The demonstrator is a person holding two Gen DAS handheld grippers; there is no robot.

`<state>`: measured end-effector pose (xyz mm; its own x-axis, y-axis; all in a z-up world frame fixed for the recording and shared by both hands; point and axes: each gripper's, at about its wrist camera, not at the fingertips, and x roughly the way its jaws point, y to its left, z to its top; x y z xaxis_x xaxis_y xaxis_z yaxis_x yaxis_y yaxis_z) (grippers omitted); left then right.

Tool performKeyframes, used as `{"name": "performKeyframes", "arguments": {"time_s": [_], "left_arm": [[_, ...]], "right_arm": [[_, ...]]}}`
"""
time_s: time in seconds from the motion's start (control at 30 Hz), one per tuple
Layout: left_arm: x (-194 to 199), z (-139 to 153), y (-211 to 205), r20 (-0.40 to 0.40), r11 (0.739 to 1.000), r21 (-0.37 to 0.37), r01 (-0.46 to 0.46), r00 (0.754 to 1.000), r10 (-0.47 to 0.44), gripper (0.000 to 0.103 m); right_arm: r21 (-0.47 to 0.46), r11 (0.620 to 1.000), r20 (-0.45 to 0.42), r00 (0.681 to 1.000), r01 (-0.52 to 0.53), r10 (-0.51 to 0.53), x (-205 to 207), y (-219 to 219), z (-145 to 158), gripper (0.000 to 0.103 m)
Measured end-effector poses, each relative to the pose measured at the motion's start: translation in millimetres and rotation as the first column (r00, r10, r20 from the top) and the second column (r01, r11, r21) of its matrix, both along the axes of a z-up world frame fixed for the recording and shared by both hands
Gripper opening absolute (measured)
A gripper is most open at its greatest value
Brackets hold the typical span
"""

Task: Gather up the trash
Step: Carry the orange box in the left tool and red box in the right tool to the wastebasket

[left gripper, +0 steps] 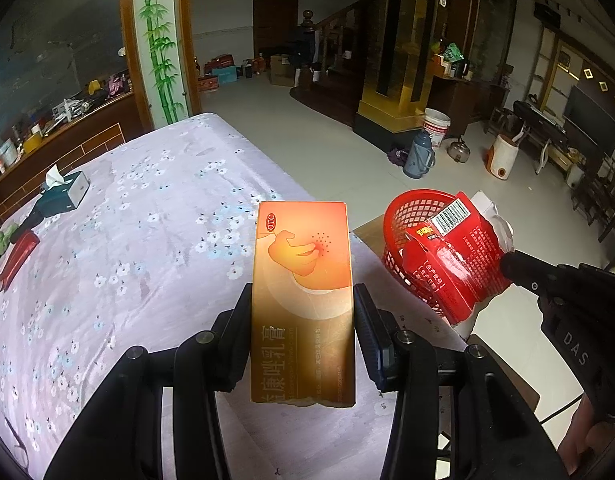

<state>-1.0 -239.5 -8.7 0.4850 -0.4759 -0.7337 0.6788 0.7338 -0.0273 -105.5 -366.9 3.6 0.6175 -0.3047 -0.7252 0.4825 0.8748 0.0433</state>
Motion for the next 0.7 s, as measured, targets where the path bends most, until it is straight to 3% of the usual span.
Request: {"name": "performKeyframes", "arguments": {"time_s": [0.7], "left_arm": [[2, -11, -28, -0.026, 0.999, 0.006, 0.033, 0.999, -0.033, 0.045]], "right_arm": [[0.003, 0.999, -0.023, 0.999, 0.038, -0.037, -3, -25, -7, 0.002]]}}
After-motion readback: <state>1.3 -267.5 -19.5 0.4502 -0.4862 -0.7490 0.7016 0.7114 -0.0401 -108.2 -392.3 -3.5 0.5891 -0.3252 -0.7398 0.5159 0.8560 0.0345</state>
